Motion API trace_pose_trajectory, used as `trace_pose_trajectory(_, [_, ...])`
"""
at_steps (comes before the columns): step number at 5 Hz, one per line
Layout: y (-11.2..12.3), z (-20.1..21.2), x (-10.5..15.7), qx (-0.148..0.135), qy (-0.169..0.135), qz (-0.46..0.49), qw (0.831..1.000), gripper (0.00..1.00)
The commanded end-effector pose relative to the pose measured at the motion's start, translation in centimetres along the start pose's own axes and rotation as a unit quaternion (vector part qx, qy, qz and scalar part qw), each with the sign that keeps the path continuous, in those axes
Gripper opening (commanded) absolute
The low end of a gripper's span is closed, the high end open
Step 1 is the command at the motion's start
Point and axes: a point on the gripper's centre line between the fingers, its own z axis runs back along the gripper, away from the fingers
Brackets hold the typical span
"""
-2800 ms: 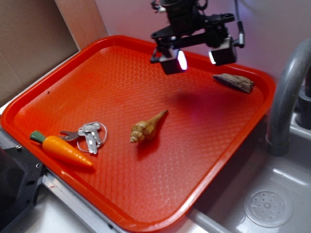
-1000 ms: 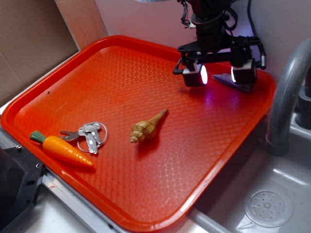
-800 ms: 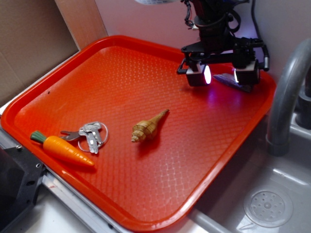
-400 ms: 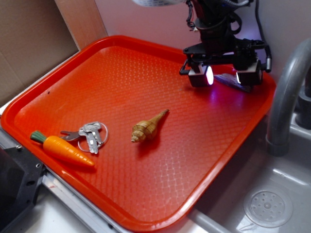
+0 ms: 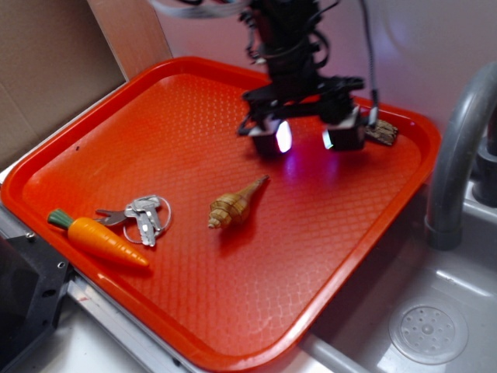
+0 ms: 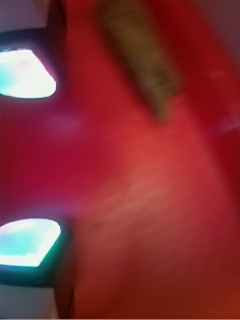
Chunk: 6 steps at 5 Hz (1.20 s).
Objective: Grab the wood chip.
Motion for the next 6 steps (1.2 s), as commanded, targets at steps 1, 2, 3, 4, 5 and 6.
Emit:
trace_pose_trajectory(1, [-1.7,4.7,-0.8,-0.042,-0.07,-0.035,0.996,1.0])
trace_pose_trajectory(2, [-3.1,5.0,1.5,-0.049,-0.103,-0.034,0.993,1.0])
trace_pose_trajectory(3, [-3.5,5.3,3.6,-0.053,-0.128,-0.027,0.99,1.0])
trace_pose_trajectory(4, [-3.2,4.9,5.2,-0.048,-0.142,-0.018,0.988,1.0])
trace_pose_trajectory(5, [-2.9,4.8,6.4,-0.038,-0.164,-0.013,0.986,1.0])
trace_pose_trajectory(6, [-2.2,4.0,7.5,-0.031,-0.16,-0.004,0.987,1.0])
